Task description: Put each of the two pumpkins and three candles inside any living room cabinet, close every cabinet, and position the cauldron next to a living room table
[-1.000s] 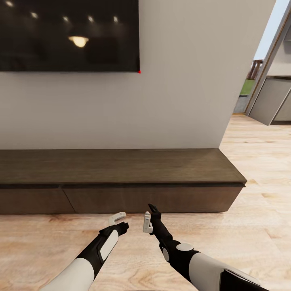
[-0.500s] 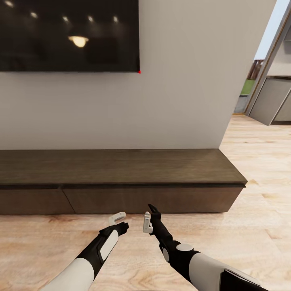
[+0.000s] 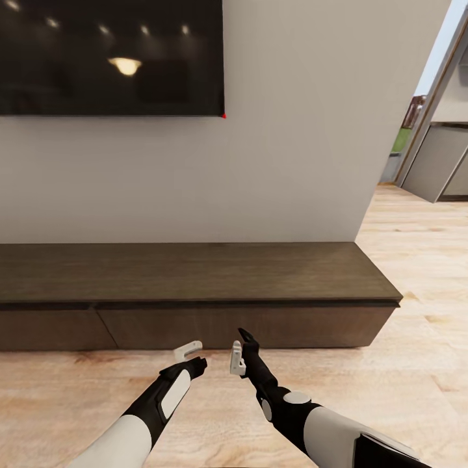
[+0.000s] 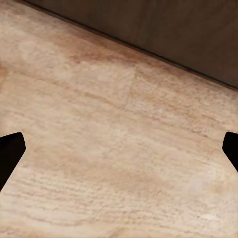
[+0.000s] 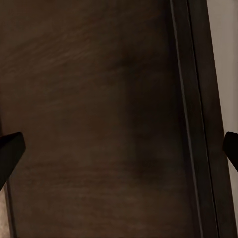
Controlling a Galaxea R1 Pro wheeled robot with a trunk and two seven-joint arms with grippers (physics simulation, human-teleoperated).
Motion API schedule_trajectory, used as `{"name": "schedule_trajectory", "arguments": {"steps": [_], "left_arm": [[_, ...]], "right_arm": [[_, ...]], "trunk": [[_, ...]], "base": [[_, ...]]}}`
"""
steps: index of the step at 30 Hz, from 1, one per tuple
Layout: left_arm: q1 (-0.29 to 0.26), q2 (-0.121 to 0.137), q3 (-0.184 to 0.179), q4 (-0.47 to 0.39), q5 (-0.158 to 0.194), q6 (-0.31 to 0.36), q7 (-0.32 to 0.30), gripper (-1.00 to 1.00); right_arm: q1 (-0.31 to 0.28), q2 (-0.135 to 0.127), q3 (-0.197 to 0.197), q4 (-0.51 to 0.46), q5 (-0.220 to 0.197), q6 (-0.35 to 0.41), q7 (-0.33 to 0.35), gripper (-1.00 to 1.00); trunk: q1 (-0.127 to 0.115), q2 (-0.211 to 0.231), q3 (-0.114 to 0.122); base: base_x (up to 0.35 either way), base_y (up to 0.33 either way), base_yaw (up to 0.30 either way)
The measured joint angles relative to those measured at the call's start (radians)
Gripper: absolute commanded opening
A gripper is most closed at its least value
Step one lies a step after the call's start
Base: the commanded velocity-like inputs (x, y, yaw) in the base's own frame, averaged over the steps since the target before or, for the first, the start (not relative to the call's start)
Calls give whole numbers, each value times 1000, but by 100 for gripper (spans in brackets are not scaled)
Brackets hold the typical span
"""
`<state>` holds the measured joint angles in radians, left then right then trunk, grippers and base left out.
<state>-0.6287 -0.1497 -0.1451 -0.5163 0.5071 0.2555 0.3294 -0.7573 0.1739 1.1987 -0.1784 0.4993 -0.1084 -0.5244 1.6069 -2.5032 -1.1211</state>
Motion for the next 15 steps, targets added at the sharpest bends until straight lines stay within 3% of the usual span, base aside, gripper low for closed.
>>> {"name": "schedule_trajectory", "arguments": {"steps": [9,15], "left_arm": [[0,0,0,0,0,0,-1,100],[0,1,0,0,0,-1,0,100]], "right_arm": [[0,0,-1,0,0,1,0,100],[0,0,0,13,0,0,0,100]], "trunk": [[0,0,0],[0,0,0]], "base": [[15,1,0],[155,26,0]]}}
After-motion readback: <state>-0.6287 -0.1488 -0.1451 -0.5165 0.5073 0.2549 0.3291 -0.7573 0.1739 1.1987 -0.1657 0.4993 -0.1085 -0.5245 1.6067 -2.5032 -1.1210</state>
